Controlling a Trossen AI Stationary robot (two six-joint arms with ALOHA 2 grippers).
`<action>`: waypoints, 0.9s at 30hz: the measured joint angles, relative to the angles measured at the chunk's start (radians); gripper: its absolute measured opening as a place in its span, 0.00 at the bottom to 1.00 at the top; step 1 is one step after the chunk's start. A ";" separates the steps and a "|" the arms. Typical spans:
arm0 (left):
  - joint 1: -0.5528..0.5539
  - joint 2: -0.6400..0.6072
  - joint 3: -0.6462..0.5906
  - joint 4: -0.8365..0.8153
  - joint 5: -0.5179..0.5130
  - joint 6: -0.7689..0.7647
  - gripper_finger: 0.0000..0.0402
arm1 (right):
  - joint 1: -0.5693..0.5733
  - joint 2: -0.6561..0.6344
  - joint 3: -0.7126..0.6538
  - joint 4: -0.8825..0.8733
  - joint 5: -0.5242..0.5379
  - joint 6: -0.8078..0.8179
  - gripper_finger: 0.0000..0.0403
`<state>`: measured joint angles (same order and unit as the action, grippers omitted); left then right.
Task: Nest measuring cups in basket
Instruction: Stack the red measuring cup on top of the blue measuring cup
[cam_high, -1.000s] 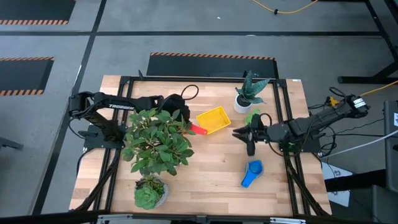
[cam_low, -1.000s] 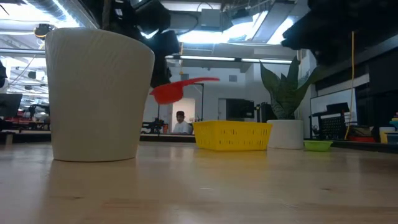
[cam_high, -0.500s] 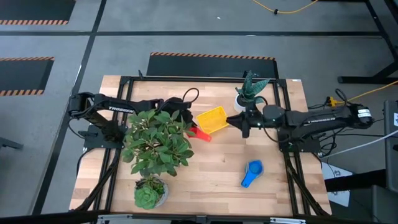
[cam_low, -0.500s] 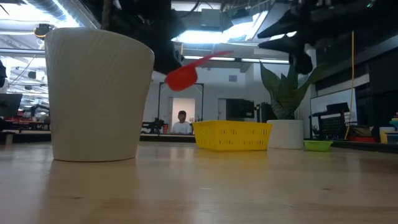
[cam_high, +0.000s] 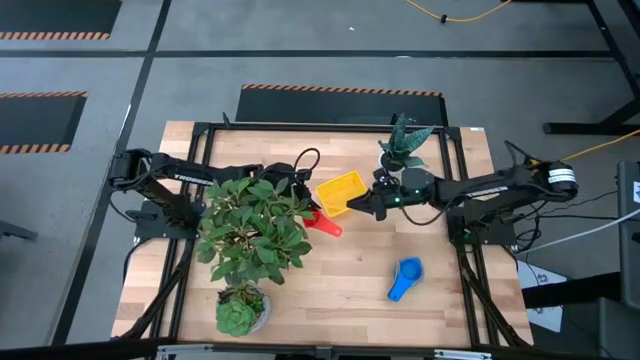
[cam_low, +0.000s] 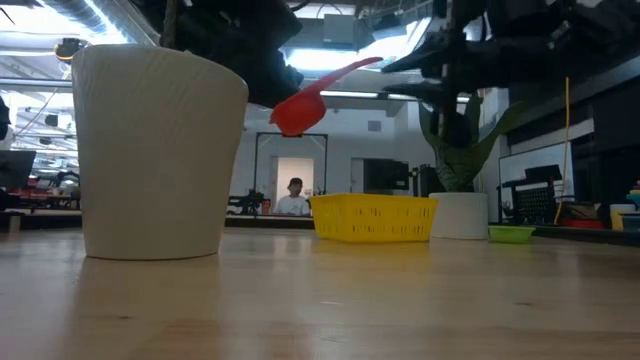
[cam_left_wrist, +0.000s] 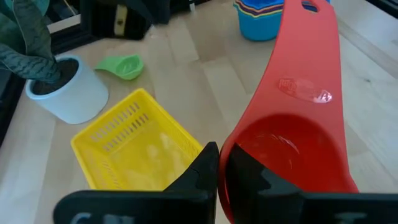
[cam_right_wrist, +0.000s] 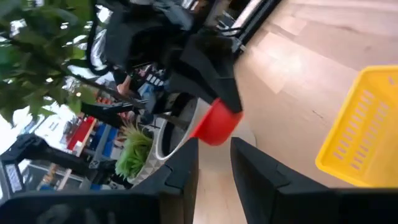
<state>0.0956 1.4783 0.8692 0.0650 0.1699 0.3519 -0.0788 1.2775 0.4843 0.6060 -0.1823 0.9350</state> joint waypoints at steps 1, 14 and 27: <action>0.000 0.000 0.000 0.000 0.000 0.000 0.03 | 0.000 0.020 0.000 0.017 -0.004 0.004 0.24; 0.000 0.000 0.000 0.000 -0.052 0.000 0.03 | 0.000 0.207 0.106 0.124 -0.147 0.005 0.24; 0.000 0.000 0.000 0.003 -0.130 -0.003 0.03 | 0.019 0.315 0.189 0.095 -0.271 0.007 0.24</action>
<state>0.0953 1.4780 0.8692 0.0682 0.0402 0.3485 -0.0593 1.5929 0.6731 0.7015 -0.4529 0.9417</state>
